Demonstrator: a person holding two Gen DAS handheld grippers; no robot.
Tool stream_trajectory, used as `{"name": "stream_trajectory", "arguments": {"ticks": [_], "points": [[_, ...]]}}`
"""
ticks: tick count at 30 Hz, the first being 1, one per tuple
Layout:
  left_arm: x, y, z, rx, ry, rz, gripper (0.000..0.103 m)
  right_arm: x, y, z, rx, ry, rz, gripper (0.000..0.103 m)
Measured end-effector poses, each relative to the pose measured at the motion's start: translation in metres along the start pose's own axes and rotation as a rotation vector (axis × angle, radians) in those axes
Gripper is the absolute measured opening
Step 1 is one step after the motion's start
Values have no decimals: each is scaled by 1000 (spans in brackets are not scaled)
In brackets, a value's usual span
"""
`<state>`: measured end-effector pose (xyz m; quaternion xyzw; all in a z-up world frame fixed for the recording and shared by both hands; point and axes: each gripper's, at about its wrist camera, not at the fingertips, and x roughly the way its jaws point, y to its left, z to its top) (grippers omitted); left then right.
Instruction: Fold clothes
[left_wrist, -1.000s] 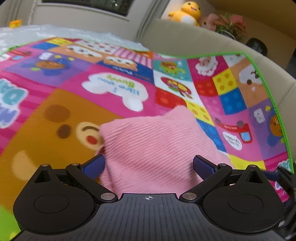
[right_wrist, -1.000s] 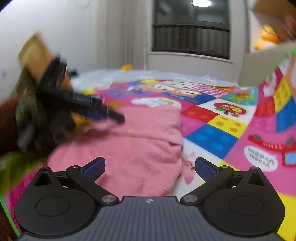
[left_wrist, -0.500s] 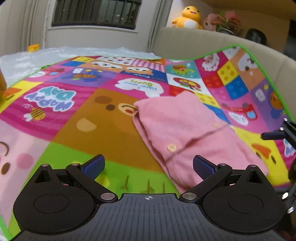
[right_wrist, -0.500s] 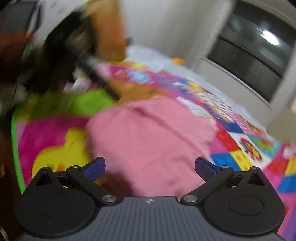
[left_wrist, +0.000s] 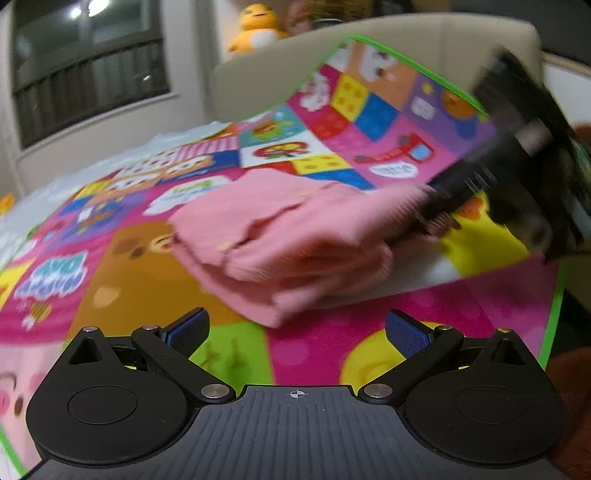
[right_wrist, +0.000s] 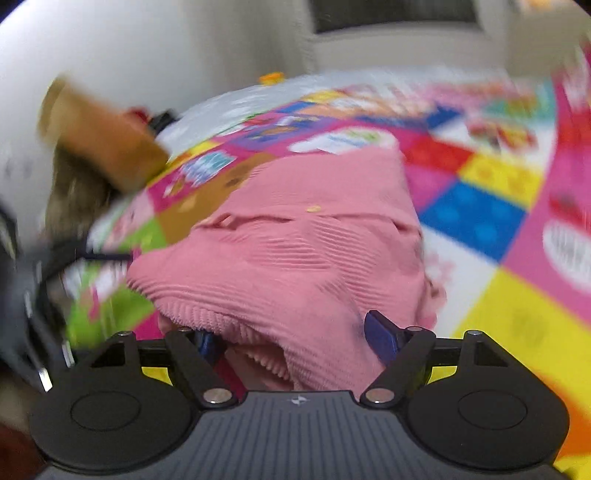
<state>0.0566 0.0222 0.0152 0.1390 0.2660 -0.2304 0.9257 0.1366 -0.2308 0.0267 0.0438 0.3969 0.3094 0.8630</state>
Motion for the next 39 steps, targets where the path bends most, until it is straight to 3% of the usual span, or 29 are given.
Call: {"name": "stream_trajectory", "arguments": {"ticks": [4,7,8,11,13,15,20,21,22,24,25,26,31,32,36,39], "points": [[22,-20,5,97,-10,85,103,-2,-11,-4,79,-4,22,78],[38,-34,9,170,-18,148,103,-4,17,-9,-123,-32,-55,79],[44,-39,11,195,-21,169,103,-8,29,-15,-225,-51,-85,84],[44,-27,19,128,-39,156,103,-18,61,-35,-533,-107,-180,100],[41,-14,23,52,-45,118,103,-24,76,-53,-731,-144,-246,100],[40,-1,25,-19,-44,80,103,-16,81,-69,-867,-152,-321,100],[38,17,23,-137,-40,7,103,17,82,-92,-1061,-210,-459,98],[38,19,22,-153,-39,-4,103,20,84,-90,-1073,-224,-460,94],[36,19,20,-140,-41,-11,103,22,85,-89,-1084,-237,-460,78],[32,18,17,-110,-46,-25,103,28,92,-80,-1111,-210,-440,61],[27,21,17,-110,-54,-54,103,28,94,-76,-1107,-182,-414,41],[23,24,17,-110,-61,-84,103,29,96,-71,-1102,-154,-387,35],[-11,72,19,-268,-163,-239,103,6,108,-38,-1059,-11,-241,27],[-17,87,21,-312,-188,-242,103,-1,111,-31,-1055,16,-215,26],[-5,131,41,-405,-194,-115,103,-21,121,4,-1032,127,-123,26],[47,141,56,-359,-96,-82,103,-23,128,27,-1004,213,-69,26]]}}
